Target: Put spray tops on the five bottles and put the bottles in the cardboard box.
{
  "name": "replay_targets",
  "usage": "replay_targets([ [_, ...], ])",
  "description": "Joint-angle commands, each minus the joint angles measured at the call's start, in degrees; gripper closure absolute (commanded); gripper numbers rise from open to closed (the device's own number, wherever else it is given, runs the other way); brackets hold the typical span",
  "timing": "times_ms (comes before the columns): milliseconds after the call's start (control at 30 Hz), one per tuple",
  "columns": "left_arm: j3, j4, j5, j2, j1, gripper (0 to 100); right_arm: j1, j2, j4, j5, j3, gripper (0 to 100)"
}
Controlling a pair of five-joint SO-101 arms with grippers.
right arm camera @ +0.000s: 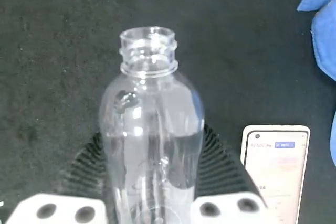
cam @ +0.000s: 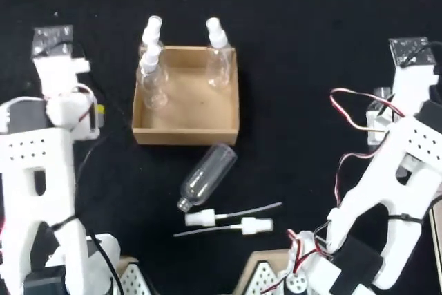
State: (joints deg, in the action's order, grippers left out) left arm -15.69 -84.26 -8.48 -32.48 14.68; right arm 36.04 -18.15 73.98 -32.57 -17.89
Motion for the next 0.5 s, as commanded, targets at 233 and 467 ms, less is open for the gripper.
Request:
replay_targets([
  [233,18.3,-16.3,-13.2,-1.2,-29.1,81,8.9,-3.3,-0.2,0.4,3.5,98.8],
  [467,4.4,-9.7,-13.0,-1.1,-55.1,82,18.1,-3.0,-4.2,-2.2,3.0,98.8],
])
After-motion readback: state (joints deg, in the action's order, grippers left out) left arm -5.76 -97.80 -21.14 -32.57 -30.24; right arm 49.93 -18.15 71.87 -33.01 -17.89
